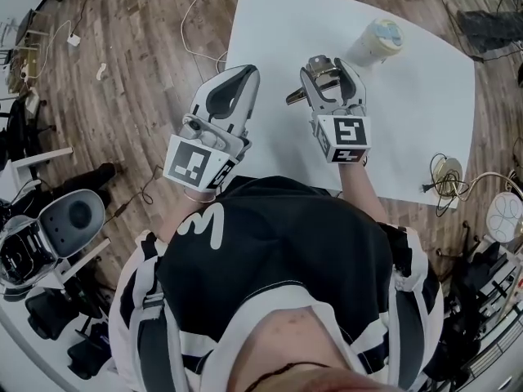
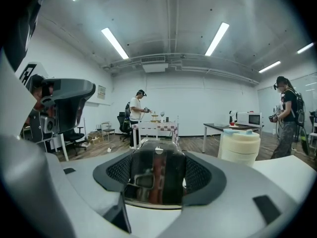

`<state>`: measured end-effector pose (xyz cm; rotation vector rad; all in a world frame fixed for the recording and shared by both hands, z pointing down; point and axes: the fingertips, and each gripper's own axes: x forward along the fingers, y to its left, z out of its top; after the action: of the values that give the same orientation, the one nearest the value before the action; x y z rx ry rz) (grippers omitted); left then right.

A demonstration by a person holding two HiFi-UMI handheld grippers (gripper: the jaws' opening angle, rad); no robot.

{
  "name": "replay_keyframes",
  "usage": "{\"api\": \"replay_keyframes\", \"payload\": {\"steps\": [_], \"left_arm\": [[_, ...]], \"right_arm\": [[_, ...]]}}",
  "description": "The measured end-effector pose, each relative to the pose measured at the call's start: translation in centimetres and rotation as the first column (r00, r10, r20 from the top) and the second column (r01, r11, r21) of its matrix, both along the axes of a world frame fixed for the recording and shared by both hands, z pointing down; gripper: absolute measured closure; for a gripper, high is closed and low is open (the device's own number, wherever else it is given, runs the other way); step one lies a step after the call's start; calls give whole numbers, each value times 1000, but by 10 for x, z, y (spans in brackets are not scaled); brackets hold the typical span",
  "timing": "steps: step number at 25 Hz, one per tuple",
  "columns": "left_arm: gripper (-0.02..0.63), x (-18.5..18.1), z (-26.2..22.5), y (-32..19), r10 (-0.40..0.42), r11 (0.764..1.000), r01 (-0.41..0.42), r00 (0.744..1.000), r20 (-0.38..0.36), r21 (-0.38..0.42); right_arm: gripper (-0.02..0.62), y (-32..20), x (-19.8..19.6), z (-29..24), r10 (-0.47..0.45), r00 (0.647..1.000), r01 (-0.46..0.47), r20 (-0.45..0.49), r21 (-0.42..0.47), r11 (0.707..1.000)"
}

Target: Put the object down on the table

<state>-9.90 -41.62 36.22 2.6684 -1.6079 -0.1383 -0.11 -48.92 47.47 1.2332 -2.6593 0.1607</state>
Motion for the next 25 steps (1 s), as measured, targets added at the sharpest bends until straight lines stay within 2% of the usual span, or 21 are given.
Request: {"api": "replay_keyframes", "payload": {"steps": [25], "left_arm": [[601,-12,2,7,-39,999,39,999,11,-9]], "right_arm": [[287,-17,-12,66,-13,996,5,-92,-83,997]]}}
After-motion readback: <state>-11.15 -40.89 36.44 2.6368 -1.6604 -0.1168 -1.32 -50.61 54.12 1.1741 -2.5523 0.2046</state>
